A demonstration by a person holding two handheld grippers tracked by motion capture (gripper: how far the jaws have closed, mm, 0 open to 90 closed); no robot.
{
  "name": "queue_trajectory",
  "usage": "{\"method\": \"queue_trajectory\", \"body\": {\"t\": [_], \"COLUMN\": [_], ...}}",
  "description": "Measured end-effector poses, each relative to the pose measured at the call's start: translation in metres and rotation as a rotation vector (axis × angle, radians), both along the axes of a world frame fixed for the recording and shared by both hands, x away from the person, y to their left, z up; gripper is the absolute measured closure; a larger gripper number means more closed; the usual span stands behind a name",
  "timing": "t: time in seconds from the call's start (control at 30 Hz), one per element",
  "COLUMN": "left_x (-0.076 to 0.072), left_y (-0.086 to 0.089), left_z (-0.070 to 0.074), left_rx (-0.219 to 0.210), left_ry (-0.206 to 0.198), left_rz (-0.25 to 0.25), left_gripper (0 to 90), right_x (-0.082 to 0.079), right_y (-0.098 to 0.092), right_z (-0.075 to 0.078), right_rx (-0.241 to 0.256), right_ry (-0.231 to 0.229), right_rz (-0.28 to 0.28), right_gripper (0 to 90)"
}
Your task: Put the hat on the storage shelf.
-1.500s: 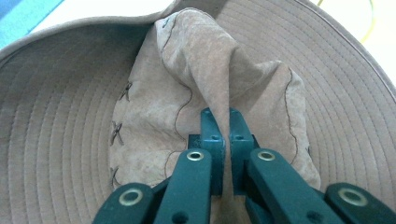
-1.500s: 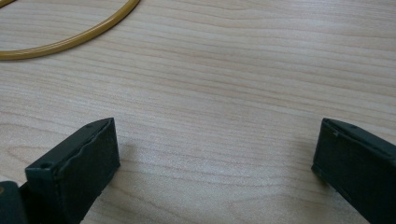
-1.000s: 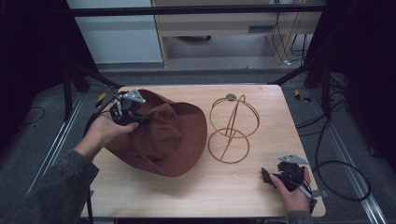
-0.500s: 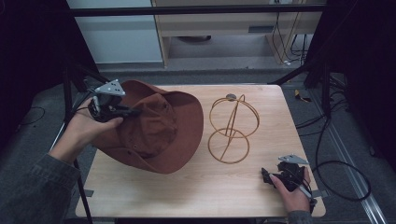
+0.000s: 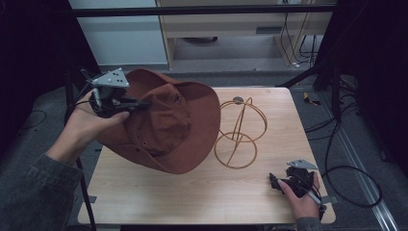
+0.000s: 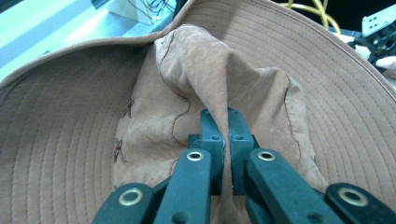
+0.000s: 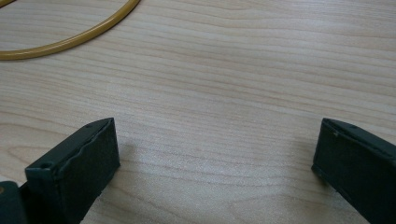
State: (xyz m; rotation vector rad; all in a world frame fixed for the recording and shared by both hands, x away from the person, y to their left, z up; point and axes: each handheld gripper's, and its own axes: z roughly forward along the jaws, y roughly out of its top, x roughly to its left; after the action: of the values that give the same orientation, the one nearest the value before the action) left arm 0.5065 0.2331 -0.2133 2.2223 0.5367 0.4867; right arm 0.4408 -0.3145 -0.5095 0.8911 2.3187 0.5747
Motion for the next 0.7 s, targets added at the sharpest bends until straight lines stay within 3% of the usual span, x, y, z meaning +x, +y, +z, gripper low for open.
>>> {"method": "queue_trajectory", "body": {"t": [0.43, 0.7], "left_x": [-0.004, -0.006], "left_y": [-0.032, -0.056], "left_z": [0.031, 0.04], "left_rx": [-0.014, -0.021], "left_ry": [-0.069, -0.105], "left_rz": [-0.019, -0.039], "left_gripper": [88.5, 88.5], "right_x": [0.0, 0.0], "right_y": [0.0, 0.0], "right_z": [0.0, 0.0], "right_rx": [0.001, 0.001], "right_ry": [-0.001, -0.001], "right_rz": [-0.001, -0.001], "right_gripper": [0.5, 0.5]}}
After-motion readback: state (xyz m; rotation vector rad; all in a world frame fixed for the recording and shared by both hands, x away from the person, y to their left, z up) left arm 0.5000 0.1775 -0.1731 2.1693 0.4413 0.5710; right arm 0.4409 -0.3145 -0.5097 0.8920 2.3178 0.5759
